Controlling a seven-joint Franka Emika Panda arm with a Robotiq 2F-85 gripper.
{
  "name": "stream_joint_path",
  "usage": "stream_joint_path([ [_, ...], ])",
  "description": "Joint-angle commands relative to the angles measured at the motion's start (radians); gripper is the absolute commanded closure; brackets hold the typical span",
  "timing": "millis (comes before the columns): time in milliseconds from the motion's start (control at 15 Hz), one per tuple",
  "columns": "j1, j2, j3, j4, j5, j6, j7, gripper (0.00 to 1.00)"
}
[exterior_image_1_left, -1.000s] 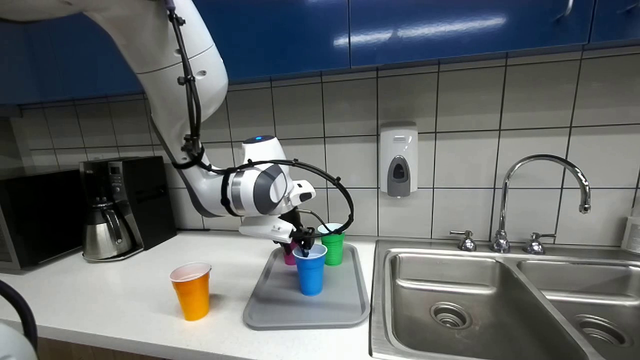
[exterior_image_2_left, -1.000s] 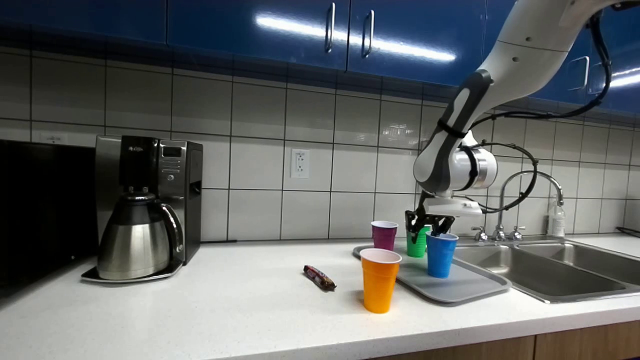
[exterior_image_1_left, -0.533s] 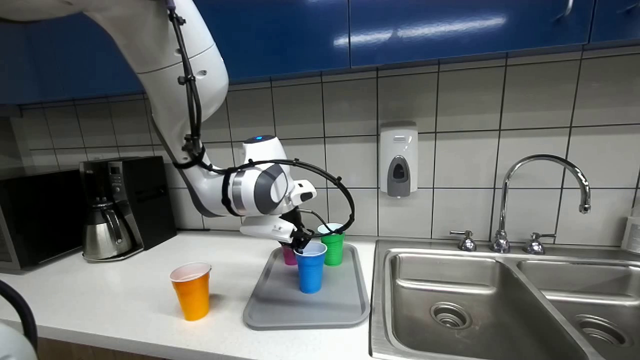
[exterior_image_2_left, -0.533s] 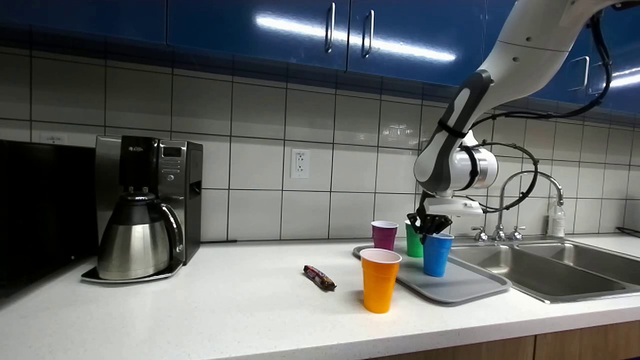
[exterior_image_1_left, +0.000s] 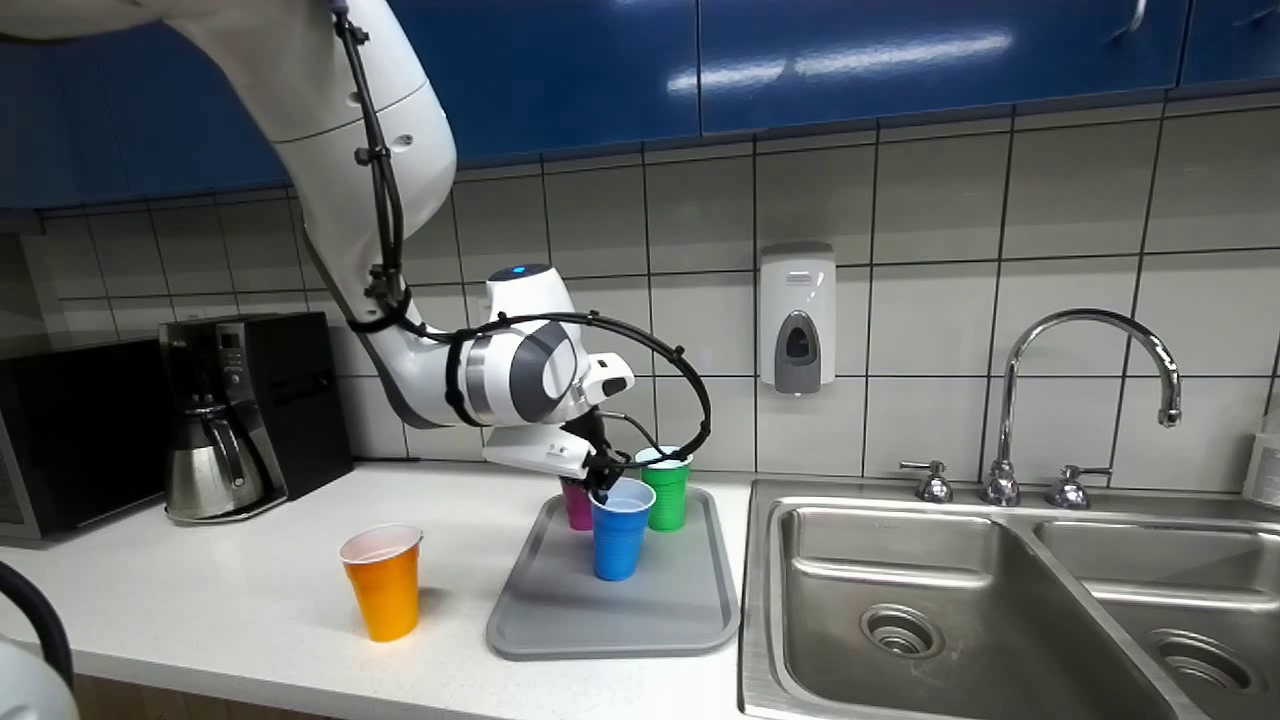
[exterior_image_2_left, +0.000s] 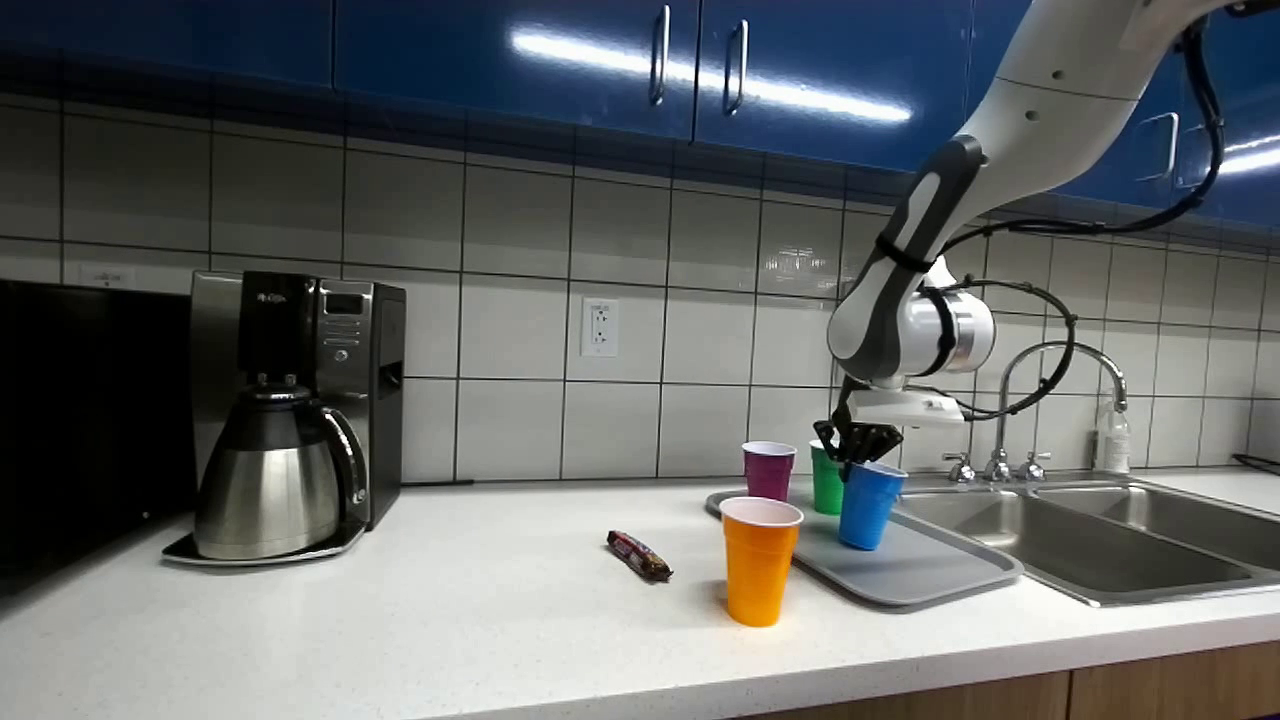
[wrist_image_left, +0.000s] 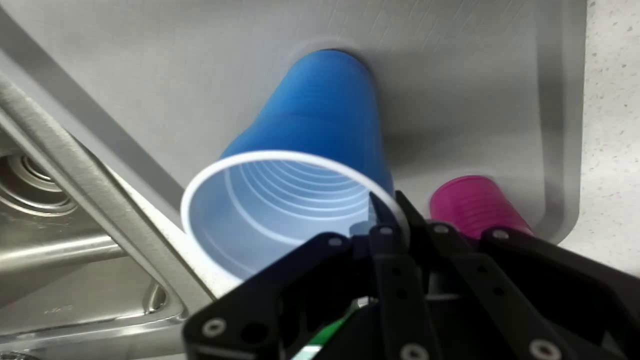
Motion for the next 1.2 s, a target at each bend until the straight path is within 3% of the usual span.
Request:
stream_joint_path([
  [0,0.024,-0.040,-0.016,-0.006,-0.018,-0.018,0.026,0.99],
  [467,0.085,-0.095,-0.039,-0.021,-0.052,-0.017,0.068,0.99],
  [1133,0.202,-0.184,-0.065,-0.050,-0.196,-0.034,0.228,0.99],
])
